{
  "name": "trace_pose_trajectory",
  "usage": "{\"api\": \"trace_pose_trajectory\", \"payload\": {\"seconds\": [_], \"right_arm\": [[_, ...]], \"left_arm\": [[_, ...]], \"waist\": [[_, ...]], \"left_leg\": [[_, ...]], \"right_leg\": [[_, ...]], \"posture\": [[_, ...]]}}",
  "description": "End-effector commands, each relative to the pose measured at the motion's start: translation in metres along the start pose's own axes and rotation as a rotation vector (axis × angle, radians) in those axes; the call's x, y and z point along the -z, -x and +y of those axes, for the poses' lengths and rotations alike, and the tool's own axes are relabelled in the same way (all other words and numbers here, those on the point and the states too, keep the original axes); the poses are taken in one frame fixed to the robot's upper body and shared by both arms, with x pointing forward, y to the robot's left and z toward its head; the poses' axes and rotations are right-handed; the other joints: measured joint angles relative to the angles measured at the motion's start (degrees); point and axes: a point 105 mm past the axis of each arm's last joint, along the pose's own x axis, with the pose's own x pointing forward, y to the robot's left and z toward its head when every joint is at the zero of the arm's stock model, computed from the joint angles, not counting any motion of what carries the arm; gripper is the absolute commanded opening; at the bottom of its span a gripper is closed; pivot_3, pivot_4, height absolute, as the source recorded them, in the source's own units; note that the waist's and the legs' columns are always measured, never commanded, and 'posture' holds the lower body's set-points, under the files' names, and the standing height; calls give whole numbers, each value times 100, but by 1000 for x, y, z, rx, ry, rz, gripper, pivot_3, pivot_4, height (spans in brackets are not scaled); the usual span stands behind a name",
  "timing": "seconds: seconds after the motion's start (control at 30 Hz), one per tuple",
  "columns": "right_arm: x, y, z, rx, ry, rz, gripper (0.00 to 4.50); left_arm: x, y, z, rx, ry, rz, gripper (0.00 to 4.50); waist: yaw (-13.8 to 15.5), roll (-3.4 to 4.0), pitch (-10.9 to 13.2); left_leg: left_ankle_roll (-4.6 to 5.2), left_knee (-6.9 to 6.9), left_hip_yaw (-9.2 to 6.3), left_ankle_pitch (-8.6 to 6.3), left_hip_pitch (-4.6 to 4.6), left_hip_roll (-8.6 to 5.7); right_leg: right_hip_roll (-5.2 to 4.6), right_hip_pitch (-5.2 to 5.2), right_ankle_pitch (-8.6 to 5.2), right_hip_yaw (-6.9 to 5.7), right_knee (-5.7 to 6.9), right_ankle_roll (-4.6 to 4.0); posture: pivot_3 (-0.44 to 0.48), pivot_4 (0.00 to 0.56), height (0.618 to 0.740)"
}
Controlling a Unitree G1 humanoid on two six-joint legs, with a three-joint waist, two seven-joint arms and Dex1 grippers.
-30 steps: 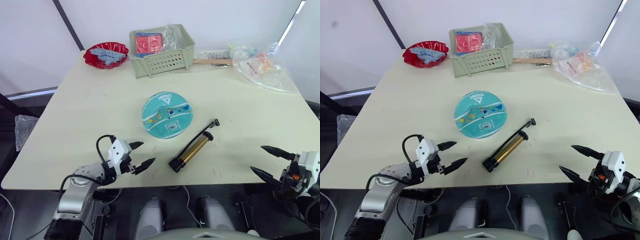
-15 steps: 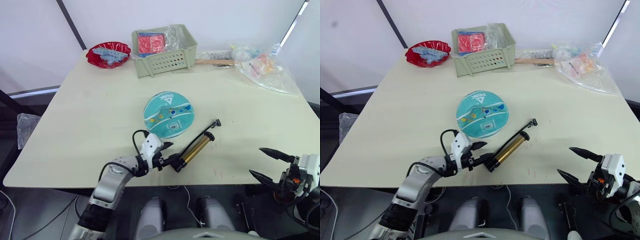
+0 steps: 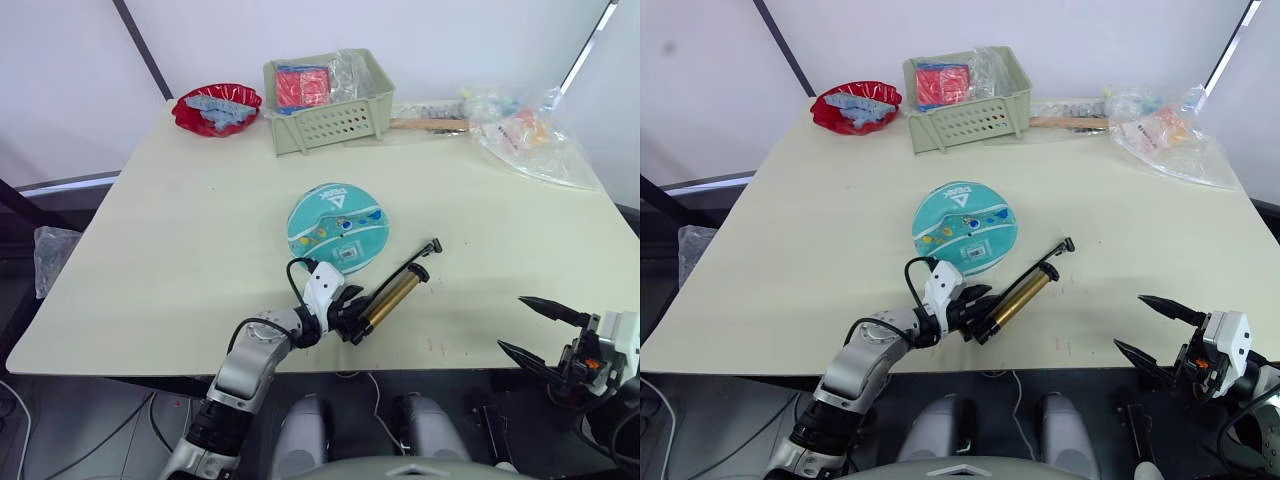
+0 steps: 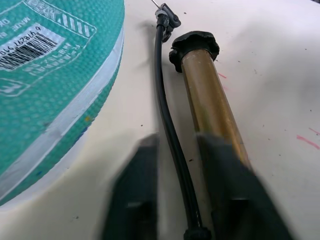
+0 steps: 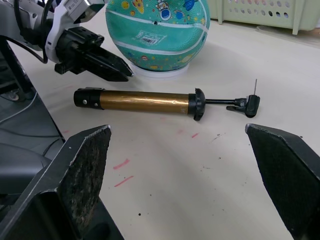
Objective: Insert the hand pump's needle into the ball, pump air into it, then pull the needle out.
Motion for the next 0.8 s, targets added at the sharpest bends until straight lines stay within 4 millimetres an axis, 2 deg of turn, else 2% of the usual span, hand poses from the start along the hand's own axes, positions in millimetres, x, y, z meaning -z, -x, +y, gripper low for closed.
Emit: {"api": "trace_pose_trajectory", "payload": {"seconds": [0.03,0.6,0.77,0.8], "right_arm": [[-9,4,-4,16,41,-26,4500],[-9,1,-3,17,41,-29,4500],[-10,-2,-3,21,45,-32,4500],[-10,-2,-2,22,46,-32,4500]], "left_arm": [[-9,-4,-1,-16,-16,-22,983],[-14,-28,-6,11,8,-10,983],[-12,-33,-8,17,-11,3,3259],[-11,-33,-9,16,-18,9,3259]], "waist": [[3,0,0],[84,0,0],[82,0,0],[82,0,0]], "left_leg": [[0,0,-1,0,0,0],[0,3,-13,0,0,-3],[0,3,-17,0,0,-3],[0,3,-17,0,0,-3]], "right_leg": [[0,2,0,0,0,0],[-1,15,1,-10,-13,-1],[0,17,1,-13,-14,-2],[0,18,2,-13,-14,-2]], "posture": [[0,150,738],[0,150,738],[0,150,738],[0,150,738]]}}
